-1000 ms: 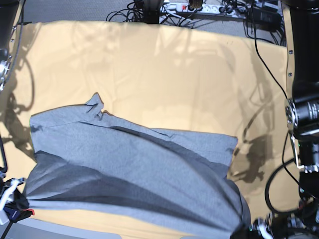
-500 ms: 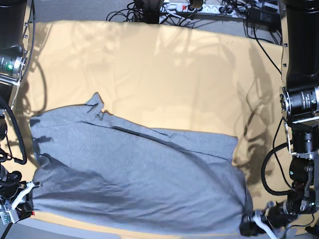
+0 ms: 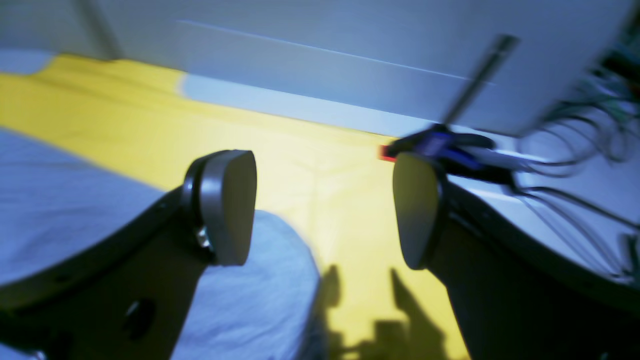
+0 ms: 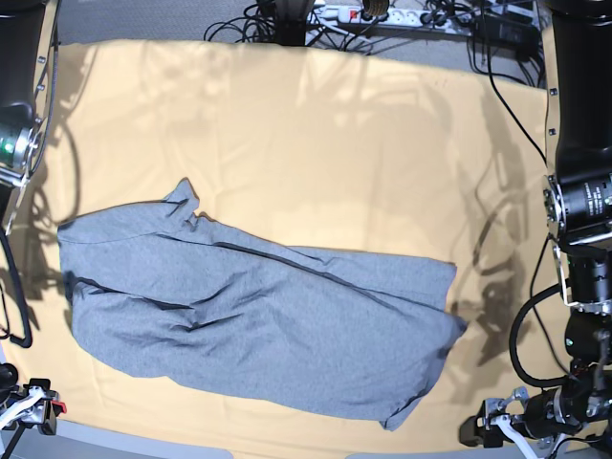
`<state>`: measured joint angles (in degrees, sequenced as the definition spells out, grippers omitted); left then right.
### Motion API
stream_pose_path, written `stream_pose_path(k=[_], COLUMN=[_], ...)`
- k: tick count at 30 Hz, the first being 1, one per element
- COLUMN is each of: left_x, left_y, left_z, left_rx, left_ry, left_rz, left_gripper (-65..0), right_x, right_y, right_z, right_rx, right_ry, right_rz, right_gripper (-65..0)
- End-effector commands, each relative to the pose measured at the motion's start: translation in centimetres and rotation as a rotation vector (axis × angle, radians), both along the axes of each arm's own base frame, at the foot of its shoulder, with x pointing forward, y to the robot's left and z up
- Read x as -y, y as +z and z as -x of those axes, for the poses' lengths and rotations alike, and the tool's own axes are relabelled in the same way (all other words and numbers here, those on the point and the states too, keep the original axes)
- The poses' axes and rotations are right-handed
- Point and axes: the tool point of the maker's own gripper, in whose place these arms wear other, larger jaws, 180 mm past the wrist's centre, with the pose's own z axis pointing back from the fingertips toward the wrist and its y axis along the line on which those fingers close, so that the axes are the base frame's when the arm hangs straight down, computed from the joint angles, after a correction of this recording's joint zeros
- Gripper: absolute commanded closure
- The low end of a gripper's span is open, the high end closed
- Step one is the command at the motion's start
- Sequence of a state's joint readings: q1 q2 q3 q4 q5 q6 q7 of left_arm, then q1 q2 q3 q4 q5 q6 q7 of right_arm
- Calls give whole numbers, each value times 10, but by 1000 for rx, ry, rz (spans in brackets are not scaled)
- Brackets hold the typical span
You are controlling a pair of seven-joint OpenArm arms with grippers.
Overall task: Layout the t-shirt on the table in an organized manner, then fold the t-shirt properly
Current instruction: 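Move both grippers to the shirt's opposite ends and grasp the fabric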
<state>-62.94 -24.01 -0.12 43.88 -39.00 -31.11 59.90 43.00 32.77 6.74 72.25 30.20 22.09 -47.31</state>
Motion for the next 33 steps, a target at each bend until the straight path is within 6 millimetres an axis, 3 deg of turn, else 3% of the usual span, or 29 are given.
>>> stream_pose_path(k=[1, 6, 15, 22, 26, 33], left_x=[1, 5, -38, -57, -66, -70], left_y=[40, 33, 5, -26, -30, -29], left_z=[-1, 22, 38, 55, 61, 63], left_rx=[89, 12, -86, -151, -160, -160], left_ry=[-42, -154, -63, -35, -26, -20], left_rz=[36, 63, 33, 45, 62, 61], left_gripper=[-492, -492, -492, -492, -492, -492], right_x=[1, -14, -20, 15, 33, 31], right_y=[25, -19, -96, -116, -136, -182], right_z=[0, 16, 52, 80, 103, 136], right_rx=[43, -154, -372, -391, -429, -520], right_ry=[21, 90, 112, -12, -66, -83], right_rz=[-5, -43, -135, -282, -323, -360], right_gripper=[-432, -432, -432, -432, -432, -432])
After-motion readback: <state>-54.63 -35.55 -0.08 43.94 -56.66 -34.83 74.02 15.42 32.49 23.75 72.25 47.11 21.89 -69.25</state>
